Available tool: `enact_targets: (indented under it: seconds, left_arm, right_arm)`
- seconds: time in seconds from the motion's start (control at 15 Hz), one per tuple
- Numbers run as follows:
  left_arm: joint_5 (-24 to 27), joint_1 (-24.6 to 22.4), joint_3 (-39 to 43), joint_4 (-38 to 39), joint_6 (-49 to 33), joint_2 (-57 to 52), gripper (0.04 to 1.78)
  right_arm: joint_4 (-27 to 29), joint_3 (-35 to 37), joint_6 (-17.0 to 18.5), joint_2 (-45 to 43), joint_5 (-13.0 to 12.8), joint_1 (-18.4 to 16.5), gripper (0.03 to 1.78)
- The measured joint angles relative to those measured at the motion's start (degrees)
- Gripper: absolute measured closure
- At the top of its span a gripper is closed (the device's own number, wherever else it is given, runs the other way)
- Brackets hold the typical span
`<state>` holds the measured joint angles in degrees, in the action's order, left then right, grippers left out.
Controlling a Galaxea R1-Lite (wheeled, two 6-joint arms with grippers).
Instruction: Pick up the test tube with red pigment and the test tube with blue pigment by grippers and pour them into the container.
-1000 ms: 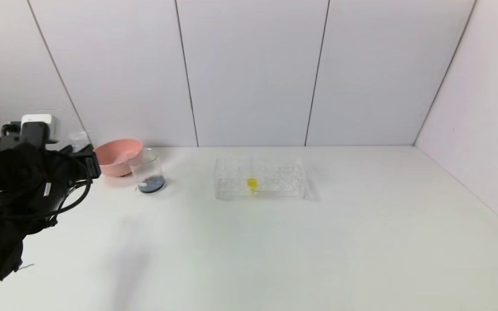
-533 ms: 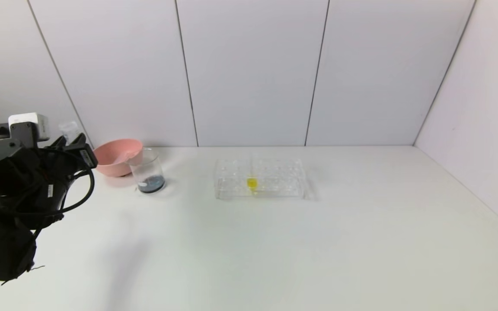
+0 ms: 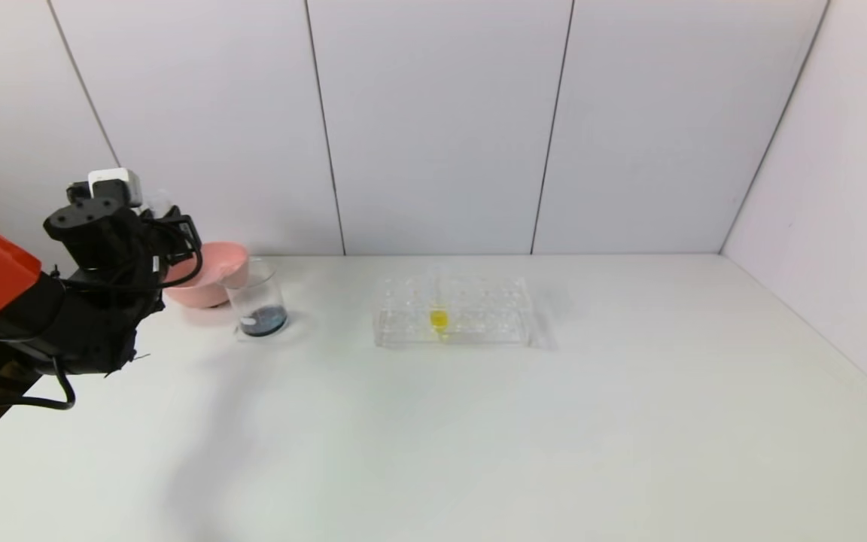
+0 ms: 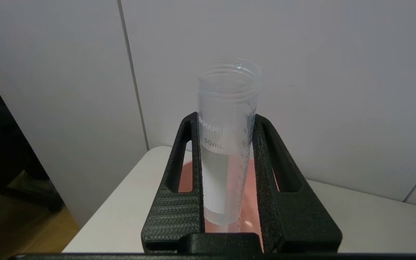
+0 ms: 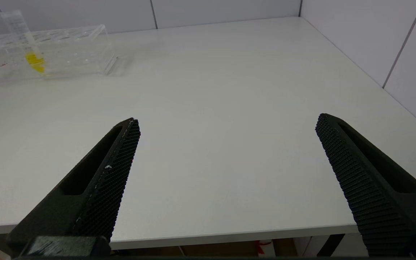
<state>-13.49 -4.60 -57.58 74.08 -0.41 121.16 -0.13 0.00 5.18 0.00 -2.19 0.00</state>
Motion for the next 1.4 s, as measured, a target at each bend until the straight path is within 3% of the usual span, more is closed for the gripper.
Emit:
enact_targets:
  seconds: [0.27,0.67,0.8,1.13,1.4]
  left_arm:
    - [0.0,-0.3,-9.6,-11.7,-1.9,3.6,1.39]
    - [-0.2,-0.2,-10.2,-11.3,-2.0,4.7,1.32]
    - [-0.3,-0.2,-9.9,-11.3,-2.0,4.7,1.15]
    - [-0.3,-0.1,-9.2,-10.3,-1.9,4.5,0.38]
    - [0.7,1.0,-8.2,-11.7,-1.9,2.2,0.07]
  right_arm:
    - [0.0,0.0,0.0,0.0,0.0,0.0,0.04]
    - [0.0,0.0,0.0,0.0,0.0,0.0,0.04]
    - [0.0,0.0,0.0,0.0,0.0,0.0,0.04]
    - [0.0,0.0,0.0,0.0,0.0,0.0,0.04]
    - [0.0,0.0,0.0,0.0,0.0,0.0,0.04]
